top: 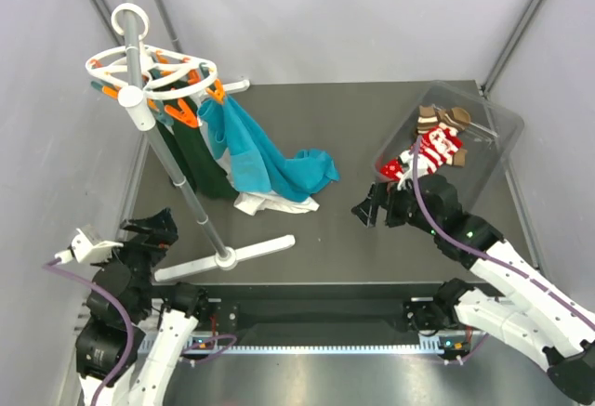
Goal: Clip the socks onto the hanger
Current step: Rotate the hanger at the clothesline.
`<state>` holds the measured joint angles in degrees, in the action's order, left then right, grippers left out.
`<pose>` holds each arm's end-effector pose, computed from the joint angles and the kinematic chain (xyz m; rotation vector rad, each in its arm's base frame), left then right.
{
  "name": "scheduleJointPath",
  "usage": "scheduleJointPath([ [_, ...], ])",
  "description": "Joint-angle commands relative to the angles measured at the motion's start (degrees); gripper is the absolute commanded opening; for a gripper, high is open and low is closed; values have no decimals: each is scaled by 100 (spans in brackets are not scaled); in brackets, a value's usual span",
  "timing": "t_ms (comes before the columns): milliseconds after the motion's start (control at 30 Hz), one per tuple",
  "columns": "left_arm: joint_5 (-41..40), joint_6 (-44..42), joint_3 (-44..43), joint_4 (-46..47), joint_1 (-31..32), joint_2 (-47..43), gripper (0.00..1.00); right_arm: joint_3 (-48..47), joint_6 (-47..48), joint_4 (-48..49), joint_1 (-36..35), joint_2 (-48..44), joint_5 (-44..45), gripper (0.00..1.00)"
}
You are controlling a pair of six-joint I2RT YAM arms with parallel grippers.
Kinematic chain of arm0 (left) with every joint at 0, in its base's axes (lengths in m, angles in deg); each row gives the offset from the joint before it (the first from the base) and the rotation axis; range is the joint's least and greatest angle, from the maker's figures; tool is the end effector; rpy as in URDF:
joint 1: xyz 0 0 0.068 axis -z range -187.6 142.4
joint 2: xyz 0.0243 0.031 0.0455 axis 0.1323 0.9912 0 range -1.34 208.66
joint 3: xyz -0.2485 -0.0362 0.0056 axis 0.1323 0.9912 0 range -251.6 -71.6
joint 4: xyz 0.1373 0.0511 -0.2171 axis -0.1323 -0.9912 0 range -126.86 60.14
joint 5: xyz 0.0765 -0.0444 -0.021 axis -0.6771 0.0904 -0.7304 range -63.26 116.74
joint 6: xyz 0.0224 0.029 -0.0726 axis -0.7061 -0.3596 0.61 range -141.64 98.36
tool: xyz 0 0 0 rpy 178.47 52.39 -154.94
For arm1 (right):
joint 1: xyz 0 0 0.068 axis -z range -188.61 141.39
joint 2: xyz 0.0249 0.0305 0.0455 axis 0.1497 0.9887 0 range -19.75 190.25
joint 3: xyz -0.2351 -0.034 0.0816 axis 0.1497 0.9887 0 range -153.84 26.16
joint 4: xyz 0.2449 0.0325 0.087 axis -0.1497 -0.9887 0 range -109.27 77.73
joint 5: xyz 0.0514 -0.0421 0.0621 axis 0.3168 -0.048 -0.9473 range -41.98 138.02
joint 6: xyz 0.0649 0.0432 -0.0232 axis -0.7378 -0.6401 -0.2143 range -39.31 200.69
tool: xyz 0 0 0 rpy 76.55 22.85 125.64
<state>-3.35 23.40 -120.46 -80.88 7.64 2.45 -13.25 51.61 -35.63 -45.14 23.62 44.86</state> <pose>0.0519 0.0226 0.3315 -0.7986 1.4701 -0.3579 0.1760 0.1351 0.2560 -0.1746 2.1288 0.7542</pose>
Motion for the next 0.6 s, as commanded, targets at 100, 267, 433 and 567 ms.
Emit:
scheduleJointPath([
  [100, -155, -661, -572, 34, 303, 192, 99, -785, 701, 75, 59, 460, -532, 100],
  [267, -1435, -638, -693, 753, 1232, 585, 97, -1085, 712, 1706, -73, 1232, -2267, 100],
  [433, -2729, 68, -1318, -320, 1903, 1878, 95, -2472, 894, 2010, -1002, 2533, -2514, 100],
  [567, -2766, -363, -1836, -206, 1965, 2668, 89, -3308, 948, 2291, -1417, 3290, -2505, 100],
])
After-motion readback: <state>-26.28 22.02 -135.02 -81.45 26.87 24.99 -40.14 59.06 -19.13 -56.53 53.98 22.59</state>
